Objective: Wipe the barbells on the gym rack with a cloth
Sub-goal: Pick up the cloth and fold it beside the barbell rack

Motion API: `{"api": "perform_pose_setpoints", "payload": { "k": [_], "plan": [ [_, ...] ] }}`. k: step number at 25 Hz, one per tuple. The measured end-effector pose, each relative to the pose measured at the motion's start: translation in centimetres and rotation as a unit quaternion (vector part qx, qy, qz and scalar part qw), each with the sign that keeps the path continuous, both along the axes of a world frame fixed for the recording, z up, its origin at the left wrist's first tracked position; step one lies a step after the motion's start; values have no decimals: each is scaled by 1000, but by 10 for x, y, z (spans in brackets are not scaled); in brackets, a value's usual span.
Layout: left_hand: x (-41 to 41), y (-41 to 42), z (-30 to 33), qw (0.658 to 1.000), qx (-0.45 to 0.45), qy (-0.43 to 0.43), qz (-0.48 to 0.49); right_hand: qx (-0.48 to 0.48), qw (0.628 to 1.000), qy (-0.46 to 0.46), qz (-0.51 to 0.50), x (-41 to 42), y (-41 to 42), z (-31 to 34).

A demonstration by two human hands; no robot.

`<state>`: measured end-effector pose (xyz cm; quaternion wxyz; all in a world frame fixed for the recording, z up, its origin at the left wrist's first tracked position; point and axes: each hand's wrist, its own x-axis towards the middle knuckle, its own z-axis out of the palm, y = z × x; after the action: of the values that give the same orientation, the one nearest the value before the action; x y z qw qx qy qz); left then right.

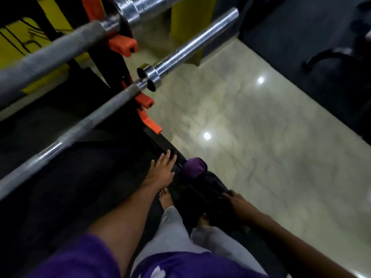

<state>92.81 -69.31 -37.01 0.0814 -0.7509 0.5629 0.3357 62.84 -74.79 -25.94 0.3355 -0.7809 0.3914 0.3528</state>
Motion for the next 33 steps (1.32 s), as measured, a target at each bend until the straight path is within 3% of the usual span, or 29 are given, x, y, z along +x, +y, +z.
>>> {"api": "perform_pose_setpoints", "payload": {
  "k": [4,12,16,23,26,28,33],
  "plan": [
    [10,-32,-21,998,-56,-24,-24,-13,999,21,42,14,6,-18],
    [18,-48,-82,987,-129,-79,-49,-73,995,67,-21,22,-8,-75],
    [20,-50,-88,988,-115,-81,-58,-67,991,113,-19,5,-11,-111],
    [5,-74,-26,996,47,-45,-63,-117,989,-40,-78,-11,-25,-74],
    [-42,-53,28,993,-67,92,-18,-104,980,-138,-96,-11,-40,-28],
    [-80,-26,68,968,-150,198,35,-98,971,-200,-85,-10,-48,7],
    [-158,23,146,925,-240,260,142,-134,948,-277,-87,-1,-66,95]
  ]
}}
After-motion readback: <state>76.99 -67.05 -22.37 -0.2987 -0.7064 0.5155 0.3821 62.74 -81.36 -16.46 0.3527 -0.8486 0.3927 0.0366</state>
